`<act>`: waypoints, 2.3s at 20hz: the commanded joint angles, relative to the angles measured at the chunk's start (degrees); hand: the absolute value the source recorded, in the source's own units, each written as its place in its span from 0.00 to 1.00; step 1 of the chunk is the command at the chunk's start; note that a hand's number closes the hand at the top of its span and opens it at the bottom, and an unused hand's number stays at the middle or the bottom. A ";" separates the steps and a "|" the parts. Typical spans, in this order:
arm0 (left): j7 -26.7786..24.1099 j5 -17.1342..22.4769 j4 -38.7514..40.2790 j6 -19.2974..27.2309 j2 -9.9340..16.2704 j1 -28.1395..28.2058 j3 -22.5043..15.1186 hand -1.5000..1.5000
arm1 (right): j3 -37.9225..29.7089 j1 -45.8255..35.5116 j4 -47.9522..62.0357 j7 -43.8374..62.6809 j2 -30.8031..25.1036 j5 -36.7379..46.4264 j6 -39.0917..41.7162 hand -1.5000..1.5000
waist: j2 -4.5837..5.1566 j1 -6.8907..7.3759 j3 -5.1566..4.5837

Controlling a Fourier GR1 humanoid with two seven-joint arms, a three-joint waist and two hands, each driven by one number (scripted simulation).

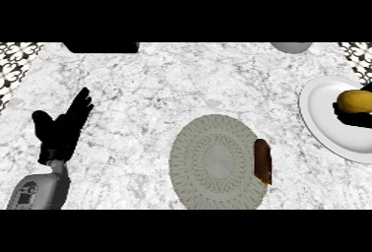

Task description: Pick the lemon from the placemat and place it in the plate

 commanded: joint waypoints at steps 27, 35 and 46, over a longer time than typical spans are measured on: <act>0.76 -0.74 -0.43 -0.31 -0.31 1.13 0.04 0.50 | -15.46 -10.62 24.21 -22.10 -9.88 -29.96 30.49 0.00 | -0.64 -1.49 -0.12; -1.33 -2.04 -1.75 0.50 -1.73 3.75 -0.71 0.50 | -16.30 -4.70 28.46 -26.85 -13.87 -35.88 39.27 0.00 | -0.15 -0.19 0.00; -1.33 -0.78 -0.16 -1.12 -0.85 1.17 1.00 0.50 | -15.17 -5.53 44.26 -38.90 -22.65 -35.90 39.48 0.00 | 0.08 0.31 0.07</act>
